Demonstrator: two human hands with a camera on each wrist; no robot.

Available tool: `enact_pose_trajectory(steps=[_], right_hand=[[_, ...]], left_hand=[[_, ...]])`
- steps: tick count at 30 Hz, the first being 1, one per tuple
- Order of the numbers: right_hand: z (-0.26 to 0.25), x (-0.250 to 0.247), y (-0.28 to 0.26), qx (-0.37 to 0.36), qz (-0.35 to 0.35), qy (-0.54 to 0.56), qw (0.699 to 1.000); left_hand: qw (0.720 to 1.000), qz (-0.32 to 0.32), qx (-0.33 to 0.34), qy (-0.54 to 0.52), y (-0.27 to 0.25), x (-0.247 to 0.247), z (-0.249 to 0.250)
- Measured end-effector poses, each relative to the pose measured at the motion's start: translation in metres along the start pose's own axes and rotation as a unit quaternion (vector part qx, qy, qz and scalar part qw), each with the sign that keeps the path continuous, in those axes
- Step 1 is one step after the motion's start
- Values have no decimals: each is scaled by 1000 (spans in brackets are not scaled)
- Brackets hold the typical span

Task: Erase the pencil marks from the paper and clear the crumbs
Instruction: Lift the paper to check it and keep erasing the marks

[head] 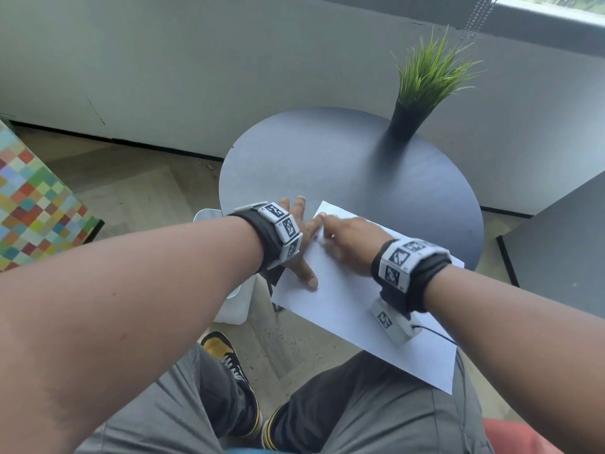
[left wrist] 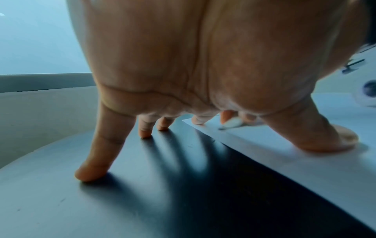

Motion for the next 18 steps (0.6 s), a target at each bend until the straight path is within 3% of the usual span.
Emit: enact_pose_trajectory(steps=[2, 3, 5, 8, 13, 18], right_hand=[[20, -14, 8, 86, 16, -1, 996], [21, -15, 8, 90, 18, -8, 996], [4, -11, 2, 23, 6, -28, 999], [-18, 11, -17, -95, -65, -53, 992], [25, -9, -14, 30, 6, -24, 999], [-17, 19, -32, -103, -73, -73, 989]], left_hand=[[1000, 6, 0, 5, 1, 1, -1], [1000, 5, 1, 5, 2, 1, -1], [1000, 2, -1, 0, 2, 1, -1], [1000, -2, -5, 4, 2, 0, 1], [1000, -5, -11, 3, 2, 0, 2], [1000, -15, -18, 7, 0, -1, 2]])
Point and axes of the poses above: each hand's wrist, its own y-axis towards the middle knuckle, its own x-axis out of the palm, z = x × y, the point moved 5 cm from there along y, towards the middle knuckle, and after that the axes turned 12 degrees about -z, right-handed, at the moved point
